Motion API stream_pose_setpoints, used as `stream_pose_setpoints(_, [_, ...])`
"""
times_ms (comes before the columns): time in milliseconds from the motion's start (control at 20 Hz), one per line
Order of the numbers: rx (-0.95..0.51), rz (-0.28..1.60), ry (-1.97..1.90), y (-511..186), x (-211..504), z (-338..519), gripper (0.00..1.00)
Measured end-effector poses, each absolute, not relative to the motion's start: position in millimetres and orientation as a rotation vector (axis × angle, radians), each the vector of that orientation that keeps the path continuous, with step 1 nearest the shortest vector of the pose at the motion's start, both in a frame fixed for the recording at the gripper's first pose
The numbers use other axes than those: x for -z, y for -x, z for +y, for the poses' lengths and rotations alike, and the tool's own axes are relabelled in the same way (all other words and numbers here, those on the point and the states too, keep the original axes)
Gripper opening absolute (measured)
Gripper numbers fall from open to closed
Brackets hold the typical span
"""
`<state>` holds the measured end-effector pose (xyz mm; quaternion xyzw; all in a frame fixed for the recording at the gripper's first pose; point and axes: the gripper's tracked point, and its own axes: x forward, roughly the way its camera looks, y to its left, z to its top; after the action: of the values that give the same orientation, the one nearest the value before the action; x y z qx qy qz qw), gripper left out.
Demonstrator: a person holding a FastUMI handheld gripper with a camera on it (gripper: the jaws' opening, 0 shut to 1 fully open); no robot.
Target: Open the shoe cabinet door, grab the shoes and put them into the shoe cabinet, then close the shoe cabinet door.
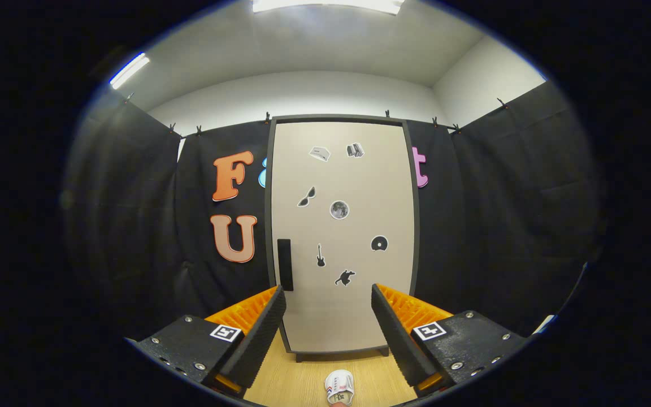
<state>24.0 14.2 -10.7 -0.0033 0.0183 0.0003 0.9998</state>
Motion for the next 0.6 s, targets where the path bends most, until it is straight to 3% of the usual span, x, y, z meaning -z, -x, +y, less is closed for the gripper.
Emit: stream_pose_setpoints(600, [-0.039, 0.047, 0.031, -74, 21, 58, 0.95])
